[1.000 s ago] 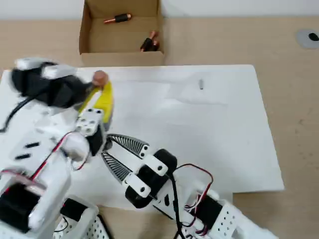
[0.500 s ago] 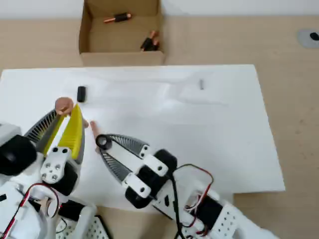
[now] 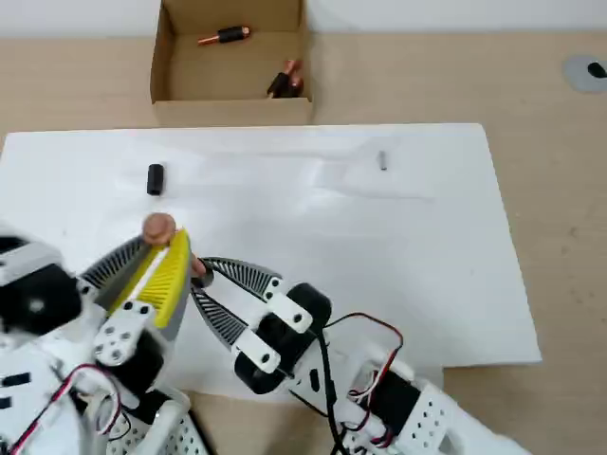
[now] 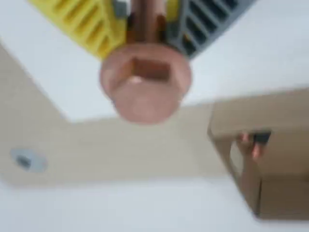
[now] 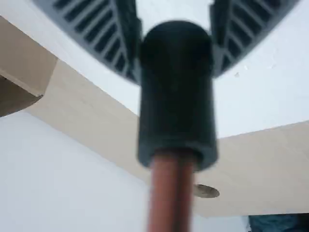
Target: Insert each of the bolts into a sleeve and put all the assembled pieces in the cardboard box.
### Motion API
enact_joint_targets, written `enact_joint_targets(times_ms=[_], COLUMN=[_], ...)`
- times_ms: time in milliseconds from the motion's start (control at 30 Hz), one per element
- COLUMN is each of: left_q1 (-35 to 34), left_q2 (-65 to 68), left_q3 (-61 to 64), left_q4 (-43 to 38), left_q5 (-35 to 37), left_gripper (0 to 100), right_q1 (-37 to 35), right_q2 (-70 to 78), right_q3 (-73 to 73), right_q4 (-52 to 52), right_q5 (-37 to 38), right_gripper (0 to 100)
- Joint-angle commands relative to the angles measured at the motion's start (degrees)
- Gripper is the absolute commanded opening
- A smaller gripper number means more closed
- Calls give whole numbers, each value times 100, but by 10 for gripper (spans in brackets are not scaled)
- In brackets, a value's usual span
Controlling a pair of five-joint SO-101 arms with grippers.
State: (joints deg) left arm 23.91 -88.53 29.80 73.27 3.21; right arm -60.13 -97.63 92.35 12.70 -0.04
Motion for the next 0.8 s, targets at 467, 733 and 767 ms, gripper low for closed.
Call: enact_joint_targets(times_ms=[467, 733, 767], left_q1=[-448, -448, -440], left_q2=[-1262, -1367, -1367], left_q3=[1134, 1169, 1169], left_q4=[-360, -360, -360], left_q5=[-281, -325, -325], left_gripper=[6, 6, 6], right_q1=[127, 127, 127], right_q2=[-66, -57, -57], right_q3=[-31, -31, -31], right_q4=[-149, -149, -149], right_q5=[35, 26, 26], right_gripper=[9, 9, 9])
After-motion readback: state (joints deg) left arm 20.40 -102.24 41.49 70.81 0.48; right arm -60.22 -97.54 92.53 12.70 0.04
